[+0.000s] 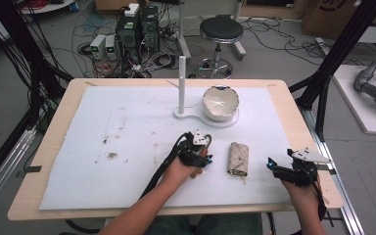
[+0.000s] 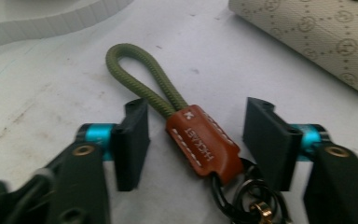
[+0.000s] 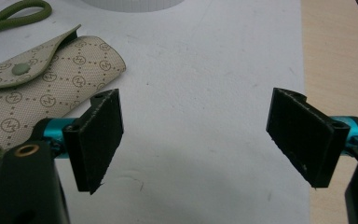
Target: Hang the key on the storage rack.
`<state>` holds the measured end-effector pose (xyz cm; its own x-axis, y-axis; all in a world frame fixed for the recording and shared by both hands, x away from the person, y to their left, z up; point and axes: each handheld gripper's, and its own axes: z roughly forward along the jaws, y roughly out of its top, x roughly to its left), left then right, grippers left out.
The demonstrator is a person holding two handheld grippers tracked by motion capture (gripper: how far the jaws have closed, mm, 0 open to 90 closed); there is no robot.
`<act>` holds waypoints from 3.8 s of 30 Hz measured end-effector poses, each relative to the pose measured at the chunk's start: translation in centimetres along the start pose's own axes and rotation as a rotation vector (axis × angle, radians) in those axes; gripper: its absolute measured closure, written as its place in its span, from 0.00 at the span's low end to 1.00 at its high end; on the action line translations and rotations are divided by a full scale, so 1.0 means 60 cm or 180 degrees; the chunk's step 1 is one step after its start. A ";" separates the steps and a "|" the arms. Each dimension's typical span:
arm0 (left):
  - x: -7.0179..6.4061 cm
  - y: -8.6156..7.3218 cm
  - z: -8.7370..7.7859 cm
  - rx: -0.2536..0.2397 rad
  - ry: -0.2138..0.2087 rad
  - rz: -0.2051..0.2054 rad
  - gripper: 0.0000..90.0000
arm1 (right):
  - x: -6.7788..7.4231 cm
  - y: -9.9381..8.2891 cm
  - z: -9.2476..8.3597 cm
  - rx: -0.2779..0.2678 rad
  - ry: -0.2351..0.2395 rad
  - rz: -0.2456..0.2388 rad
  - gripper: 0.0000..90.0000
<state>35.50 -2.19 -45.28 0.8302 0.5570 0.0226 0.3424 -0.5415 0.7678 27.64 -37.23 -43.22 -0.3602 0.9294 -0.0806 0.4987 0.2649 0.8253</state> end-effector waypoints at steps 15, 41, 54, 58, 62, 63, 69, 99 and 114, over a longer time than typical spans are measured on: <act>0.003 -0.002 -0.001 -0.0037 -0.0031 -0.0089 0.67 | 0.003 -0.001 0.000 0.0026 0.0003 -0.0012 0.21; 0.039 0.016 -0.070 -0.0371 -0.0067 -0.0144 0.78 | 0.010 0.003 0.004 0.0005 0.0024 -0.0054 0.21; 0.083 0.044 -0.155 -0.0602 0.0240 -0.0136 0.79 | 0.013 0.006 0.008 0.0005 0.0042 -0.0063 0.21; 0.094 0.050 -0.178 -0.0659 0.0327 -0.0136 0.79 | 0.015 0.007 0.010 0.0005 0.0052 -0.0069 0.21; 0.104 0.059 -0.198 -0.0724 0.0367 -0.0144 0.78 | 0.016 0.009 0.012 0.0012 0.0062 -0.0091 0.21; 0.104 0.061 -0.201 -0.0737 0.0378 -0.0151 0.78 | 0.017 0.009 0.012 0.0014 0.0066 -0.0082 0.21; 0.121 0.094 -0.237 -0.0859 0.0499 -0.0087 0.78 | 0.019 0.011 0.016 0.0022 0.0089 -0.0090 0.21; 0.199 0.118 -0.203 -0.0608 0.0911 -0.0298 0.48 | 0.015 0.008 0.016 0.0033 0.0072 -0.0078 0.21; 0.181 0.036 -0.227 -0.0813 0.0844 -0.0414 0.24 | 0.017 0.010 0.015 0.0023 0.0063 -0.0087 0.21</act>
<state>39.25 11.26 -34.66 0.6332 0.7722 0.0534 0.2891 -0.2999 0.9091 28.30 -35.87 -43.31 -0.3891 0.9166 -0.0919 0.4942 0.2919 0.8189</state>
